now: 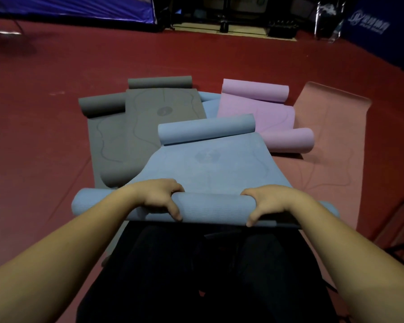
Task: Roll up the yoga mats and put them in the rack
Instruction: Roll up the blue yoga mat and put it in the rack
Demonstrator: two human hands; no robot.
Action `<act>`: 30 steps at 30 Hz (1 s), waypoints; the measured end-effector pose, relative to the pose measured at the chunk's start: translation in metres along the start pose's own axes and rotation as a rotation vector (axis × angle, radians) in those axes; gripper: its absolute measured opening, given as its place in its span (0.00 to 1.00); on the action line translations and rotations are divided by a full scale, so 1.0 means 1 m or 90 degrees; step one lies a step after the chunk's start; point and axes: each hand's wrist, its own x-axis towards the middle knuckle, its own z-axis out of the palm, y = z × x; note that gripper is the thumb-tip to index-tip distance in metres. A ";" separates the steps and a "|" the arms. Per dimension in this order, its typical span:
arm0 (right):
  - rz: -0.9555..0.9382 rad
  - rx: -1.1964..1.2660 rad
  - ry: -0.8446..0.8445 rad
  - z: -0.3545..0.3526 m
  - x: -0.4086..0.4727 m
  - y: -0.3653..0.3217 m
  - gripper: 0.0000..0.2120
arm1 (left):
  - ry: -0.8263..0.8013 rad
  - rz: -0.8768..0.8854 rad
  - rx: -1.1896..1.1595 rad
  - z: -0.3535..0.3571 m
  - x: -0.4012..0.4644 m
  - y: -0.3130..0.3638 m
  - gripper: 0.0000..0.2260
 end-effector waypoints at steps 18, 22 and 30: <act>-0.020 0.109 -0.031 -0.003 0.021 0.018 0.34 | 0.380 -0.007 0.396 0.062 0.000 0.000 0.26; -0.049 -0.012 0.114 0.014 0.011 0.017 0.39 | 0.315 -0.006 0.365 0.048 0.003 0.001 0.26; 0.057 -0.210 0.372 0.062 0.009 -0.004 0.46 | 0.215 -0.017 0.309 0.028 0.015 0.001 0.26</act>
